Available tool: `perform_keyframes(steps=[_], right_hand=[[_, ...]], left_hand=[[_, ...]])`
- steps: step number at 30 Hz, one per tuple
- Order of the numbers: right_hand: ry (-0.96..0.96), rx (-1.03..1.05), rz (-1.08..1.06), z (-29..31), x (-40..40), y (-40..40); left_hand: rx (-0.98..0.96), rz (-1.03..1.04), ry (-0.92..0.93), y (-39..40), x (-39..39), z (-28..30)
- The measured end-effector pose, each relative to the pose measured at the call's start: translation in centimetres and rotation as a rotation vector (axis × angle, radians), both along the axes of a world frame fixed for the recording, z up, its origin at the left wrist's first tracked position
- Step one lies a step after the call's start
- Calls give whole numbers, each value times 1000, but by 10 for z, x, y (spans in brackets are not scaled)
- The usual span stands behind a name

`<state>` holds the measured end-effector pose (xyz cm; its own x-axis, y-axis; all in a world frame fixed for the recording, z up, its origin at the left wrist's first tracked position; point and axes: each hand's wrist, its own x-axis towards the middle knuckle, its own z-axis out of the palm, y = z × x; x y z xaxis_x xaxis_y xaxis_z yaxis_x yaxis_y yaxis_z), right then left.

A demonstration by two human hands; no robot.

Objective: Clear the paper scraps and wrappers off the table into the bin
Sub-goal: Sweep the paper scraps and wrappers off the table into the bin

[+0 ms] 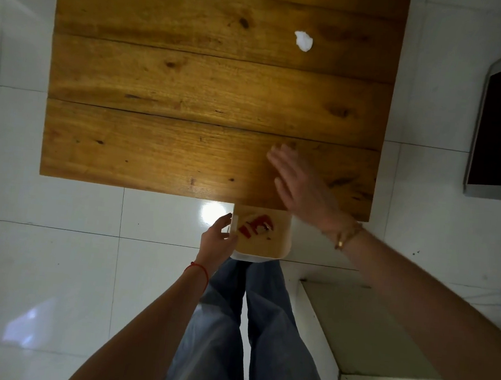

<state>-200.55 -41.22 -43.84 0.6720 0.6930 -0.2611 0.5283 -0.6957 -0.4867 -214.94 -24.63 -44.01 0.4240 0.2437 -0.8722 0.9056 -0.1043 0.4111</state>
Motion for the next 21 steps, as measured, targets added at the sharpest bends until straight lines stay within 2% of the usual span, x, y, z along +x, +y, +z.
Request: perform_keyframes(steps=[4, 10, 17, 21], right_hand=[[-63, -43, -231, 5, 87, 14], [-31, -103, -247, 2, 170, 31], [62, -144, -241, -10, 193, 41], [43, -62, -189, -7, 181, 36]], left_hand=[[0, -19, 6, -5, 1, -6], [-1, -15, 9, -7, 5, -15], [-6, -26, -6, -9, 6, -19], [-3, -41, -6, -12, 7, -19]])
